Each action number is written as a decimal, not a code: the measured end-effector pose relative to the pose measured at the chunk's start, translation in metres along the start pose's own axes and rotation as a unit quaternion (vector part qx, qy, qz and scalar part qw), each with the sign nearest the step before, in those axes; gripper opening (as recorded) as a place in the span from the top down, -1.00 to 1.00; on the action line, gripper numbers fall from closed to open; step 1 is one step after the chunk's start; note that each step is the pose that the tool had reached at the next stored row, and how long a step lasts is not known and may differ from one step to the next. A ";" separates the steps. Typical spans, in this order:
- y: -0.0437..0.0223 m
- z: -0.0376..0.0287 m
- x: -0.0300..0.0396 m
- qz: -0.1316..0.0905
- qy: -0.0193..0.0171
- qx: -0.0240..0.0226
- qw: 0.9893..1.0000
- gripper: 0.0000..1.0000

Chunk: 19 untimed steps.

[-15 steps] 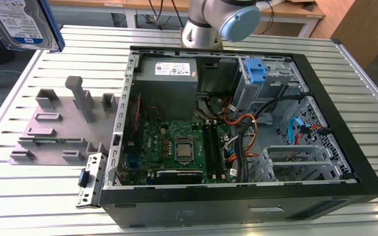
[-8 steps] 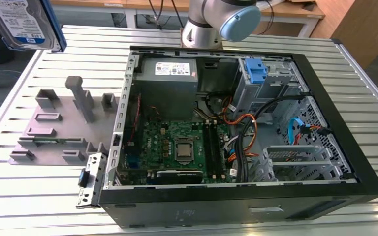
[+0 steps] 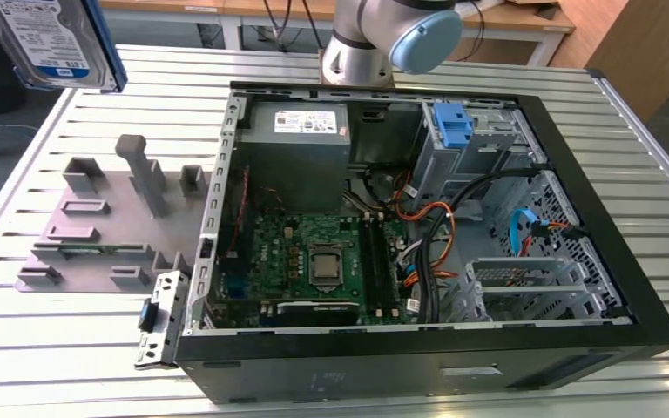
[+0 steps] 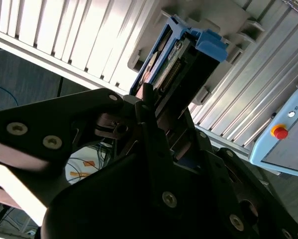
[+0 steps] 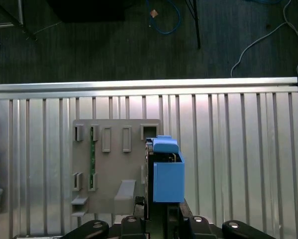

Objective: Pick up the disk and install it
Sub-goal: 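Pick up the disk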

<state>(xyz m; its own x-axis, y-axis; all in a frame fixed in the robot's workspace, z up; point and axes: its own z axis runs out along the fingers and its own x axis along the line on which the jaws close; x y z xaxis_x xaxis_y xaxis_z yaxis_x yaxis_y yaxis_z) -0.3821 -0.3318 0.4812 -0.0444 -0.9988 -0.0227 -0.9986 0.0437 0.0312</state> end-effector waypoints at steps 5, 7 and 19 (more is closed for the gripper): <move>-0.0077 -0.0003 -0.0004 0.000 0.000 0.000 1.000 0.30; -0.0110 -0.0003 -0.0005 0.000 0.000 0.000 1.000 0.30; -0.0334 -0.0010 -0.0015 0.000 0.000 0.000 1.000 0.30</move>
<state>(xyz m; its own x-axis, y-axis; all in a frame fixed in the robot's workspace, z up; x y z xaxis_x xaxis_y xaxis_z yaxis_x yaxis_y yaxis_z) -0.3487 -0.3318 0.4812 -0.0444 -0.9988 -0.0227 -0.9986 0.0437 0.0312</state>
